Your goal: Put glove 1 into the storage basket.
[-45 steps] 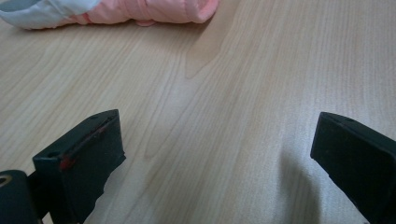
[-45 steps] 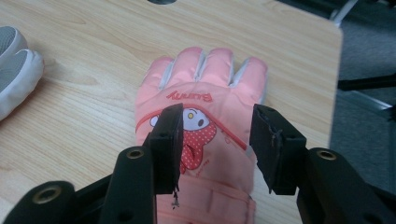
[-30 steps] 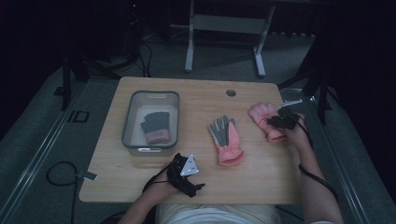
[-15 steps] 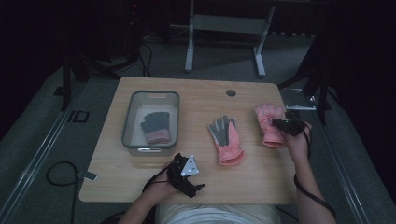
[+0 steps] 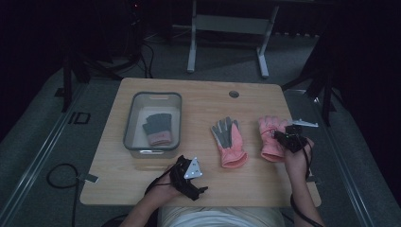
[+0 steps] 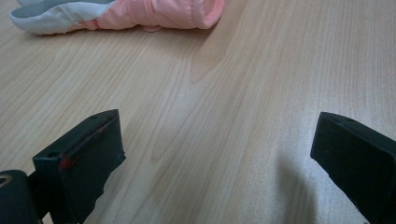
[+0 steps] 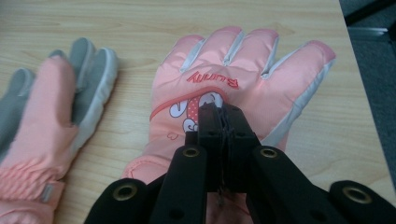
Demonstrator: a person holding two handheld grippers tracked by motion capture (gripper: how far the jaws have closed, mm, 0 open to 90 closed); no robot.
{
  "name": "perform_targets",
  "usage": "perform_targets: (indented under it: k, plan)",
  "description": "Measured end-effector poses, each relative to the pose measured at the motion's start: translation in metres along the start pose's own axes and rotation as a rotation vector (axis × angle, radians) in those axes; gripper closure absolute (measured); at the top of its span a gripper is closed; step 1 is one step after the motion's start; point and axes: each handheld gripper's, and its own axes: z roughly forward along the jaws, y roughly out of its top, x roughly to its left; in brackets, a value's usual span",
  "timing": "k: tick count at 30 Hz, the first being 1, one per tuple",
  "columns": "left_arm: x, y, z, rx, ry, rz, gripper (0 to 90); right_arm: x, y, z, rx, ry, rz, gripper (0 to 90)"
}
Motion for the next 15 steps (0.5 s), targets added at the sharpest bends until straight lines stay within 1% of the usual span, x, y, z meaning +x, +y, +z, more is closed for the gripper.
perform_targets:
  k: [2, 5, 7, 10, 12, 15]
  plan:
    - [0.001, 0.0, -0.001, -0.005, -0.003, -0.001, 2.0, 0.0, -0.002, 0.007, 0.01, 0.0, 0.0, 87.5]
    - [0.001, -0.001, -0.001, -0.005, -0.002, -0.003, 2.0, -0.004, -0.006, 0.02, 0.03, -0.014, 0.013, 87.1]
    - [0.001, -0.001, -0.001, -0.006, -0.002, -0.003, 2.0, -0.004, -0.009, 0.028, 0.048, -0.026, 0.007, 86.3]
    - [0.001, -0.001, -0.001, -0.006, -0.003, -0.003, 2.0, -0.006, -0.012, 0.033, 0.05, -0.024, 0.015, 84.7]
    - [0.0, -0.001, -0.001, -0.009, -0.003, -0.002, 2.0, -0.007, -0.014, 0.035, 0.055, -0.025, 0.003, 82.9]
    - [0.0, 0.0, -0.001, -0.012, -0.003, -0.003, 2.0, -0.009, -0.016, 0.036, 0.052, -0.012, -0.004, 80.2]
